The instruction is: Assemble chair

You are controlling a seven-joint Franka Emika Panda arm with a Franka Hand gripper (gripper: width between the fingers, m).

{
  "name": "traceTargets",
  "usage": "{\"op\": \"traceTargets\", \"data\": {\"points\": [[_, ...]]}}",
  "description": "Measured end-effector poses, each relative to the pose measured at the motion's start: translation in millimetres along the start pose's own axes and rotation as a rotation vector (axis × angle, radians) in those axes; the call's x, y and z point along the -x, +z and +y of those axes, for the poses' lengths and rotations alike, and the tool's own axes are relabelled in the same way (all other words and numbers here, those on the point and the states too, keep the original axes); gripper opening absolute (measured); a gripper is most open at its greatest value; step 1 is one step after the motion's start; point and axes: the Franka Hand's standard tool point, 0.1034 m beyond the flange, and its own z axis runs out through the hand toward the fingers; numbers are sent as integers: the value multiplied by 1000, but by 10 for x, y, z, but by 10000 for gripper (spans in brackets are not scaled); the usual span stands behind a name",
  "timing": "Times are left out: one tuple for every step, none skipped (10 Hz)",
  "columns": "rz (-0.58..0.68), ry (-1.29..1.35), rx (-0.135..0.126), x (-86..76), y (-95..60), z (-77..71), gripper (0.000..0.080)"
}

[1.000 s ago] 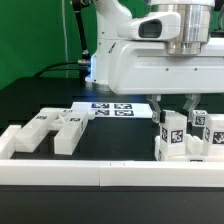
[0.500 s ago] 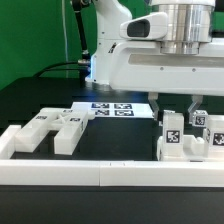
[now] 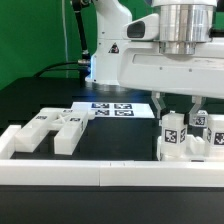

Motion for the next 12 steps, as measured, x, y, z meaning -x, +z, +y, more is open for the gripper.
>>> {"op": "traceTargets", "data": {"points": [[3, 83, -2, 11, 0, -17, 291], [12, 197, -5, 17, -1, -27, 291], [20, 282, -1, 18, -5, -34, 291], [21, 345, -1, 16, -10, -36, 291], [21, 410, -2, 16, -13, -38, 291], [20, 448, -2, 16, -9, -36, 291], [19, 465, -4, 14, -10, -35, 291], [18, 453, -4, 18, -8, -37, 291], [19, 442, -3, 17, -8, -36, 474], [18, 349, 0, -6, -8, -12, 587], [18, 305, 1, -17, -10, -5, 587], [18, 228, 2, -19, -11, -5, 637]]}}
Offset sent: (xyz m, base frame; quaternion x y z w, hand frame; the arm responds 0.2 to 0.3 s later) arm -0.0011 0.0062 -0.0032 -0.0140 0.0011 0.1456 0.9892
